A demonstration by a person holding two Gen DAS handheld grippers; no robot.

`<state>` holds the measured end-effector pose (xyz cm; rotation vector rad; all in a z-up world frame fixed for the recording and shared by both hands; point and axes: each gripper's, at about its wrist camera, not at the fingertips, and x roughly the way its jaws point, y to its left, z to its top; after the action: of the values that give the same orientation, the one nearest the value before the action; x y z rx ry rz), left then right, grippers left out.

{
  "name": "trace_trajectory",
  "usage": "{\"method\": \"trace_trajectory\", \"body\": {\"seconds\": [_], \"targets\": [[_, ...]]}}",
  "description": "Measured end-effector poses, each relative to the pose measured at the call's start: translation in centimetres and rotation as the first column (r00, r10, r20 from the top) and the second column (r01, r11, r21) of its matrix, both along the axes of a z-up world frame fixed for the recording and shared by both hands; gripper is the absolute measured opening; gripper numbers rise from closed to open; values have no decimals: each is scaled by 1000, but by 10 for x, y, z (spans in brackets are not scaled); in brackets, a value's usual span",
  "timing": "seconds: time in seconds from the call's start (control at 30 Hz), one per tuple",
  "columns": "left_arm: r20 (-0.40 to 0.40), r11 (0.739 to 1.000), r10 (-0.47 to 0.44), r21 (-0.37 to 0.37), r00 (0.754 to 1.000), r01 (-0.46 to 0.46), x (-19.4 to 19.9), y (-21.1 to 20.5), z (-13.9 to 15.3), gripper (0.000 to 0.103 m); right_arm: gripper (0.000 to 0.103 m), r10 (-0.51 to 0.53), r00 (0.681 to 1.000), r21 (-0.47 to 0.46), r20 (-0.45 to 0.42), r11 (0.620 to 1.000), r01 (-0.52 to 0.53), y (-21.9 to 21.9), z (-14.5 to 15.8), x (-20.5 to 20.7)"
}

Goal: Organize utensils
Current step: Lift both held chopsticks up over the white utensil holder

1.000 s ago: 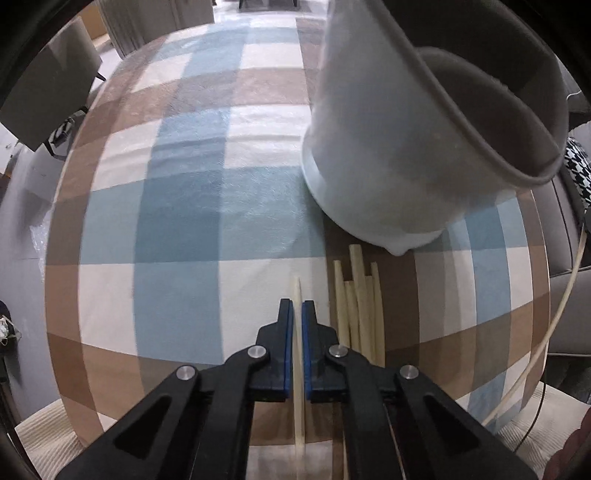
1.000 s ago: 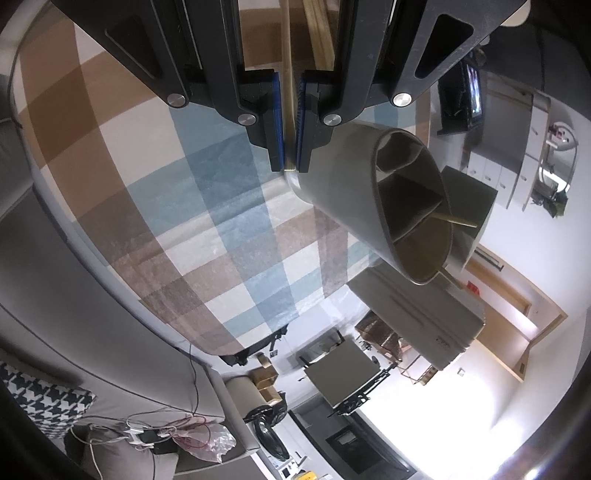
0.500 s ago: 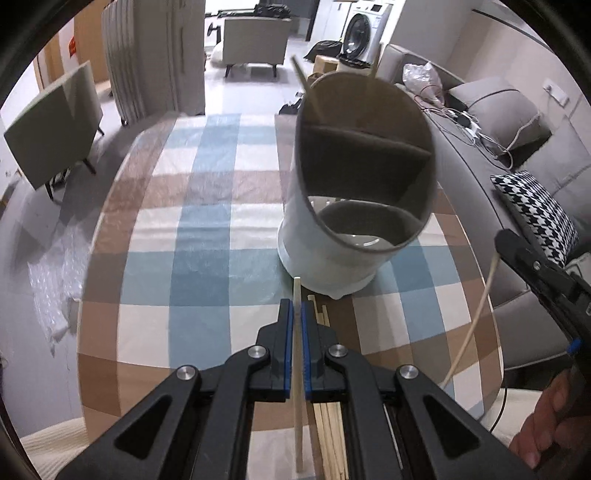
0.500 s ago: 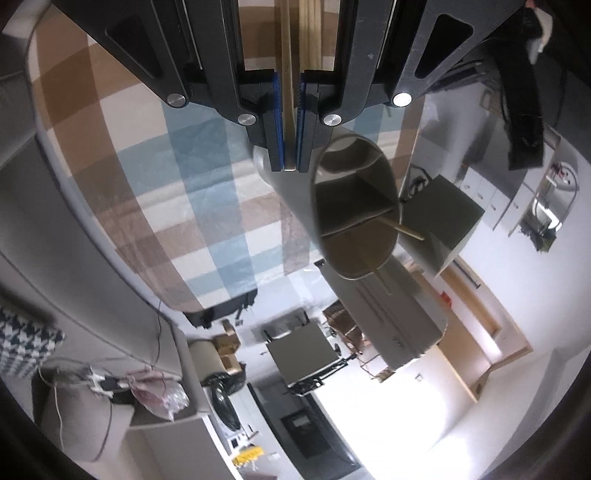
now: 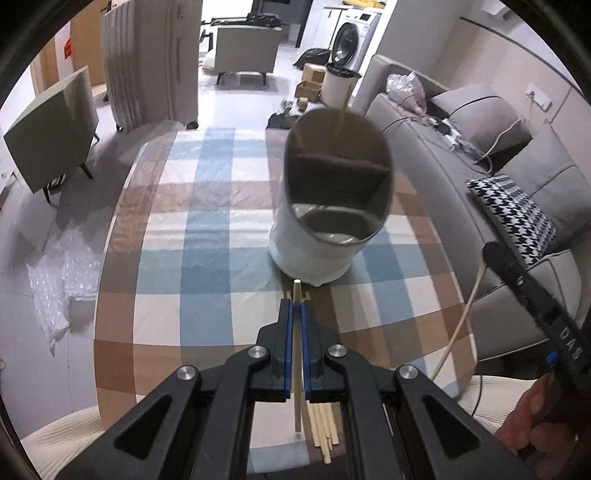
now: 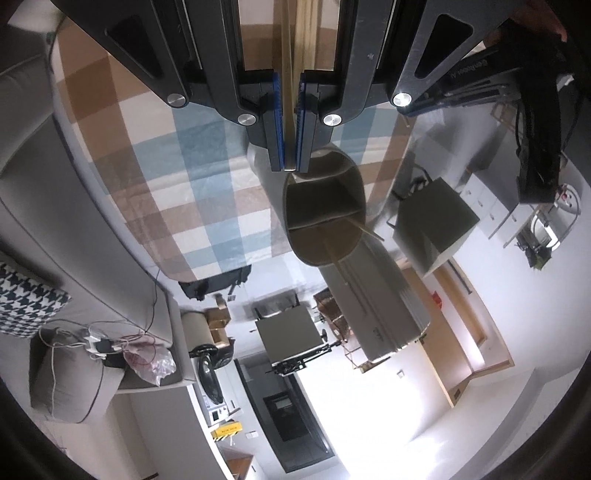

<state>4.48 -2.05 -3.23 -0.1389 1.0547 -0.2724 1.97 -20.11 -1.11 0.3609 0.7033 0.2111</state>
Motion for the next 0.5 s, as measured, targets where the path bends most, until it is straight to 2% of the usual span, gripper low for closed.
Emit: {"method": "trace_trajectory", "body": {"seconds": [0.17,0.5], "targets": [[28,998,-57,-34,998,58,-6,-2,25,0,6,17,999,-24,45,1000,-15,6,18,-11],[115,994,-69,-81,991,79,-10,7,83,0,6,16,992,-37,125,999,-11,7,56,-23]]}}
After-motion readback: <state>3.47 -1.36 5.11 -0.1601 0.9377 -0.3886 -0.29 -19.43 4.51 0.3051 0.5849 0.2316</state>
